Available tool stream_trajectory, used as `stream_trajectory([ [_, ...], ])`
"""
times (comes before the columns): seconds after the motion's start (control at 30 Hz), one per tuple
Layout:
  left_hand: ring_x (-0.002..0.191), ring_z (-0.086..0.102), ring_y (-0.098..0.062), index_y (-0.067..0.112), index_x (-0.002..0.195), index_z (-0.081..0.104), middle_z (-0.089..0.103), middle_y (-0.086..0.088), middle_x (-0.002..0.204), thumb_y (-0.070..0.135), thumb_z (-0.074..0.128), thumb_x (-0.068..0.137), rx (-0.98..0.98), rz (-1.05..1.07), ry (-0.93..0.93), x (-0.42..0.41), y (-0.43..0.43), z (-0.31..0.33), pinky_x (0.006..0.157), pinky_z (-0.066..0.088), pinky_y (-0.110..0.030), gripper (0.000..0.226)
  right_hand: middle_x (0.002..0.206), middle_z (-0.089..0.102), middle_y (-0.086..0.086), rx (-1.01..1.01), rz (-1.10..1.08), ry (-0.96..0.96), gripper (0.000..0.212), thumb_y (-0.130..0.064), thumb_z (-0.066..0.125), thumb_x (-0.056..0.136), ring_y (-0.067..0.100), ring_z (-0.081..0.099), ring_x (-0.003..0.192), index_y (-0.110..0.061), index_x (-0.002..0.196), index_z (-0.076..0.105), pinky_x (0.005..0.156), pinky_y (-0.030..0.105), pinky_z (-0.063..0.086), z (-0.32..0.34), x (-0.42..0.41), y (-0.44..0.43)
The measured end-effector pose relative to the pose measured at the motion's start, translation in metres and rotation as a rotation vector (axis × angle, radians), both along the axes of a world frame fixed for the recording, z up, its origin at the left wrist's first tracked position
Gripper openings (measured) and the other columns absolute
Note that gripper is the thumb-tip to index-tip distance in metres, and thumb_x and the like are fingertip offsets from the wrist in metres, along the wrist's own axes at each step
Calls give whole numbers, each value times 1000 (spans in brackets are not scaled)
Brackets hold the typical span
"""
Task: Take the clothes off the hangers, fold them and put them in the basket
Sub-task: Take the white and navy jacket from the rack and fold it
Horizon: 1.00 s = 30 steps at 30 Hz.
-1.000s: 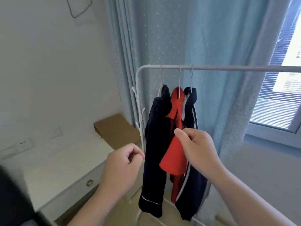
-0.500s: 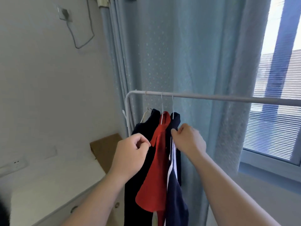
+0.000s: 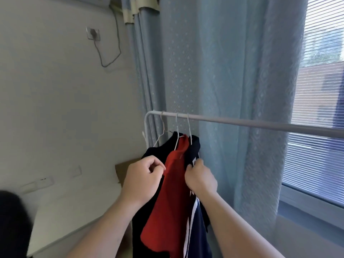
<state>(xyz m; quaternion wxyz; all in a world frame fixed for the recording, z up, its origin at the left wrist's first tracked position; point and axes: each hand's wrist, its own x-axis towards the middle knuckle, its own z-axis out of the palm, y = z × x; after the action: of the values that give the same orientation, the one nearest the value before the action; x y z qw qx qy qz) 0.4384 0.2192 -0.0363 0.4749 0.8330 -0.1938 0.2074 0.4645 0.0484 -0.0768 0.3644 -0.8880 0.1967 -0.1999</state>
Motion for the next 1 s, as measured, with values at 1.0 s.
stream_trajectory([
  [1.0,50,52,-6,28,81,67,70,3,75,16,52,91,32,-53,149,-177,25,-35,46,38,-21,22,70,44,-6,-454,-43,-102,10,-21,42,98,20,48,60,-16,90,40,51,31,31,55,-303,23],
])
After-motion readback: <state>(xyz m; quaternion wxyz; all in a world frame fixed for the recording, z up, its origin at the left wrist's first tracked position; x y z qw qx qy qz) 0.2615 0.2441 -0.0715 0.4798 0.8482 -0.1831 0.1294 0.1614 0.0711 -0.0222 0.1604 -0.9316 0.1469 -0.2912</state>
